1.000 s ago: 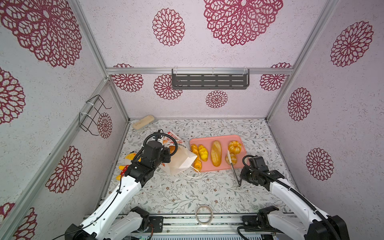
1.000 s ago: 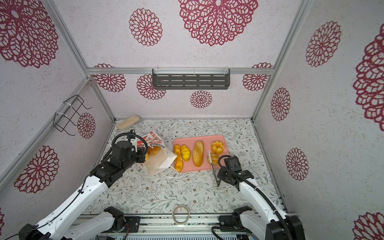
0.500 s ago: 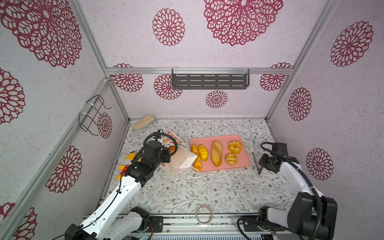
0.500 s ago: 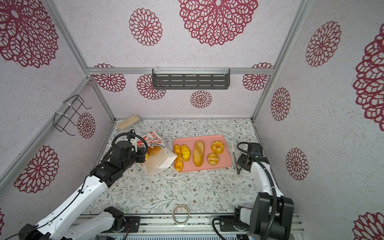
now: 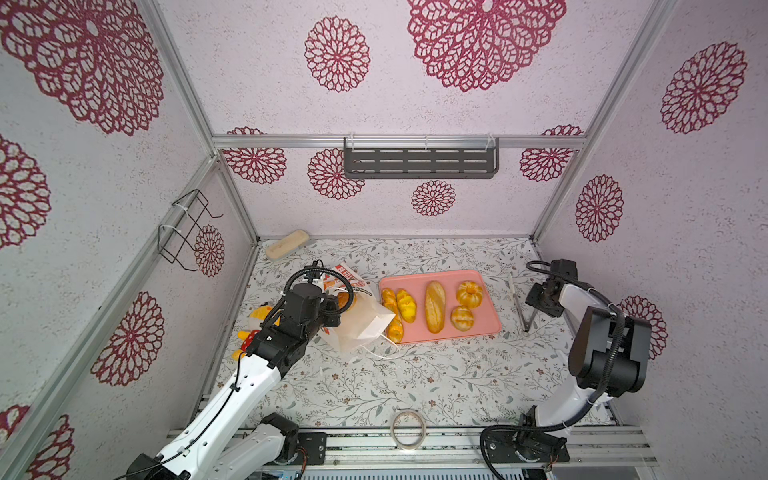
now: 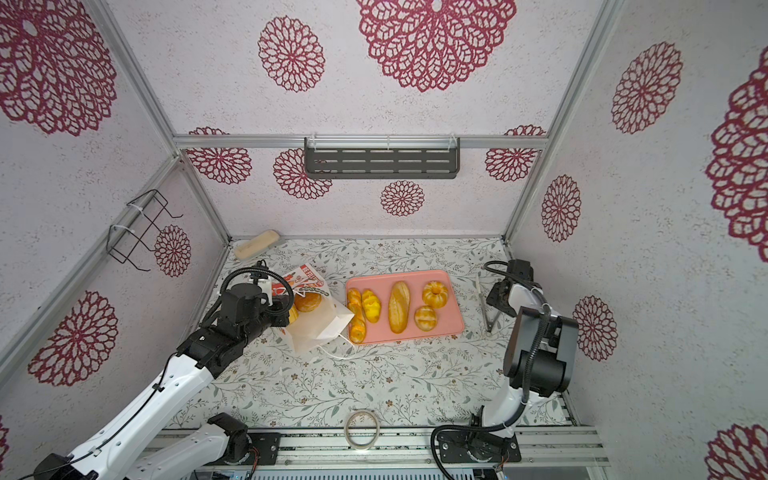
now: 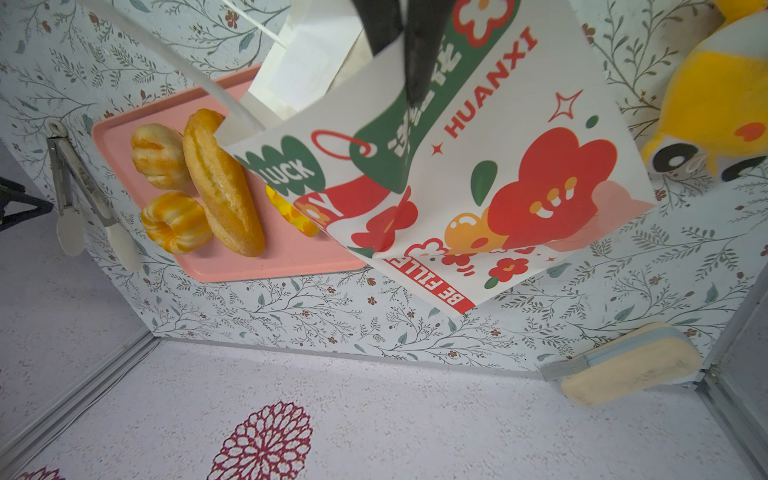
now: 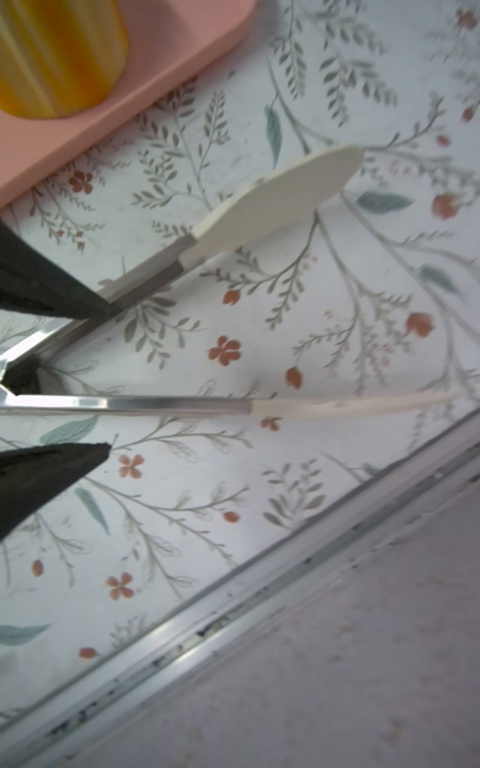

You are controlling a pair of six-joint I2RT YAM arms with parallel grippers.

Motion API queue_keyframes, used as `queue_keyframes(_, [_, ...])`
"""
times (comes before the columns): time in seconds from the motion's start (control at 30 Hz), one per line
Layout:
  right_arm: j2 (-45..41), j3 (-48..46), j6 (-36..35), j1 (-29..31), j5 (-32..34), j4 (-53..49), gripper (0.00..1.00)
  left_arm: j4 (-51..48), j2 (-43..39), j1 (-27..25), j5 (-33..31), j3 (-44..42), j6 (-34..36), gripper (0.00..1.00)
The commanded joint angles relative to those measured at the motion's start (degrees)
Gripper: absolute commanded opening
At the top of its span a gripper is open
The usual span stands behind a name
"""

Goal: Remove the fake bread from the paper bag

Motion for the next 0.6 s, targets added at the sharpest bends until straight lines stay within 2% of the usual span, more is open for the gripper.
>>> queue_keyframes(0.0, [-1.7,1.0,-0.7,0.2,-1.2,-2.1,0.64,-0.3,-0.6,-0.1,1.2,-0.5,-0.7,0.0])
queue_keyframes(0.03, [-2.6,-0.1,-0.5,0.2,-1.4,-1.6,0.73,-0.2,-0.7,-0.2,1.2,-0.5,-0.7,0.0])
queue_keyframes(0.07, [-3.9,-2.1,-1.0,0.2,-2.3,-0.5,0.76,-0.1,-0.8,-0.2,1.3,-0.5,-0.7,0.0])
queue_keyframes(0.23, [-12.5,-16.7,-4.4,0.2,-6.0,10.0,0.88,0.1,-1.8,-0.1,1.3,-1.2,-0.4,0.0])
queue_keyframes(0.27, [-14.7,-20.5,-5.3,0.3,-6.3,14.1,0.99,0.2,-2.0,-0.1,1.4,-1.3,-0.3,0.0])
queue_keyframes(0.37, [-18.4,-26.8,-6.9,0.3,-5.6,19.9,0.99,0.3,-2.4,-0.1,1.4,-1.5,-0.1,0.0])
queue_keyframes(0.57, [-13.8,-26.6,-9.8,0.4,-2.3,20.4,0.99,0.6,-3.1,-0.2,1.3,-1.8,0.1,0.0])
